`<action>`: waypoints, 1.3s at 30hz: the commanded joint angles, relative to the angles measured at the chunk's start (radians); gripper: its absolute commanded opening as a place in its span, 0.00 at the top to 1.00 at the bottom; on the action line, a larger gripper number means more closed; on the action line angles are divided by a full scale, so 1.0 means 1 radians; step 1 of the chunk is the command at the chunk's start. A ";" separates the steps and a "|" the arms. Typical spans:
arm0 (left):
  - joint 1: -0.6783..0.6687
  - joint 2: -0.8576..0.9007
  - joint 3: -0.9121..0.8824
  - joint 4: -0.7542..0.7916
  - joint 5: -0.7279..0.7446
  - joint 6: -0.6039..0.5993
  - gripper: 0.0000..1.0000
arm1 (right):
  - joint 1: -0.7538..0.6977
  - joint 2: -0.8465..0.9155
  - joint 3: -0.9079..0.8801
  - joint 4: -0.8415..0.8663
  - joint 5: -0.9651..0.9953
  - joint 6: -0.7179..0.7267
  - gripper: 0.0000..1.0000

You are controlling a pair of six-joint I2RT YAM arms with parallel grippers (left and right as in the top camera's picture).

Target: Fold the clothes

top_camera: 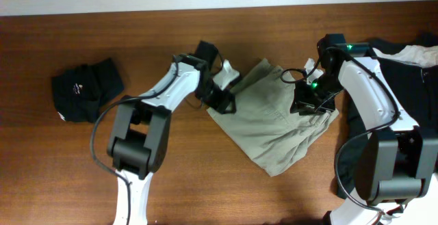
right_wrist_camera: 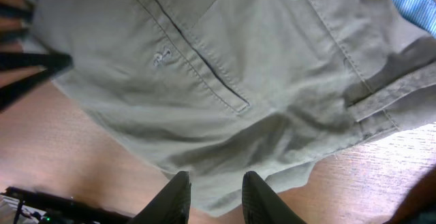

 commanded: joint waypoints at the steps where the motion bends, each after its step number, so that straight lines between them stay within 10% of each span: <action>1: 0.009 0.040 0.002 -0.096 -0.123 -0.004 1.00 | -0.002 -0.019 0.005 0.013 0.006 0.004 0.66; 11: 0.030 0.039 0.021 -0.489 -0.141 -0.158 0.90 | -0.004 -0.005 -0.528 0.647 0.071 0.222 0.95; 13: 0.031 0.039 0.023 -0.491 -0.141 -0.156 0.75 | -0.016 -0.005 -0.484 0.653 0.264 0.205 0.95; 19: 0.130 0.039 0.231 -0.503 -0.140 -0.157 0.68 | -0.090 -0.006 -0.108 0.271 0.148 0.094 0.81; 23: 0.193 0.045 0.293 -0.389 -0.110 -0.209 0.36 | -0.029 -0.004 -0.037 0.085 -0.020 0.027 0.69; 31: 0.178 0.232 0.292 -0.361 0.026 -0.169 0.35 | 0.085 -0.003 -0.448 0.417 -0.020 0.273 0.78; 39: 0.122 0.260 0.237 -0.393 0.114 -0.038 0.36 | 0.084 -0.003 -0.472 0.479 -0.012 0.275 0.78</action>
